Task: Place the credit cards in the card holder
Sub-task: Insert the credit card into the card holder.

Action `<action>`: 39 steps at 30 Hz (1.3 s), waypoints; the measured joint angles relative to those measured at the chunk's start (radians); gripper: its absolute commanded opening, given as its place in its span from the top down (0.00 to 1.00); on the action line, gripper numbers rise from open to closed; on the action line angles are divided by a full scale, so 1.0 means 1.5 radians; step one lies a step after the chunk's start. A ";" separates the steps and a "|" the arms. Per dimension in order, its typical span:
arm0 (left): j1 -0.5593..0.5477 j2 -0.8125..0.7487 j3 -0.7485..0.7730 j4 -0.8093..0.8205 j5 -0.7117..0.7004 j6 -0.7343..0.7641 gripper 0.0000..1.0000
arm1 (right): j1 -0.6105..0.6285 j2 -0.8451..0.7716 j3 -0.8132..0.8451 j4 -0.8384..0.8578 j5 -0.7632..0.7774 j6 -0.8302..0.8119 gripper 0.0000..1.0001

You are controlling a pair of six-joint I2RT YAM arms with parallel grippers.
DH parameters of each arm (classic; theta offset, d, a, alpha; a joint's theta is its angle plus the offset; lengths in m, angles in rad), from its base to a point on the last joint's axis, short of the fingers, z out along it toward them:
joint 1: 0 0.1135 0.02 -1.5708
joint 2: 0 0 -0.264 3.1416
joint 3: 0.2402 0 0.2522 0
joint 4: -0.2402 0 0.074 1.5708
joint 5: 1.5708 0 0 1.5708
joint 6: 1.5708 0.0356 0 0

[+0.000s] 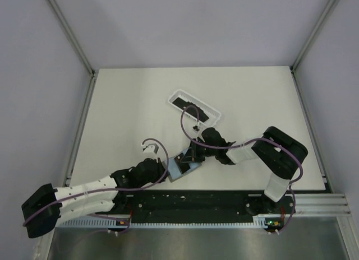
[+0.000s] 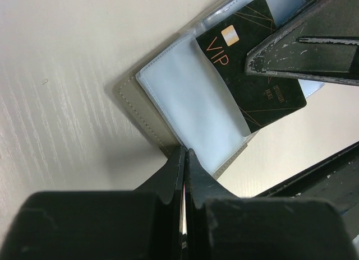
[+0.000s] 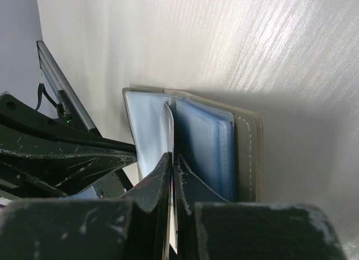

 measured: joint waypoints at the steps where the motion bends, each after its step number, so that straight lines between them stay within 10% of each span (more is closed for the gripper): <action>1: 0.000 0.009 0.004 0.001 0.000 0.000 1.00 | 0.000 0.000 0.000 0.002 -0.001 0.000 1.00; 39: 0.000 0.053 0.021 0.015 0.001 -0.012 1.00 | 0.009 0.056 -0.020 0.109 -0.029 0.074 0.90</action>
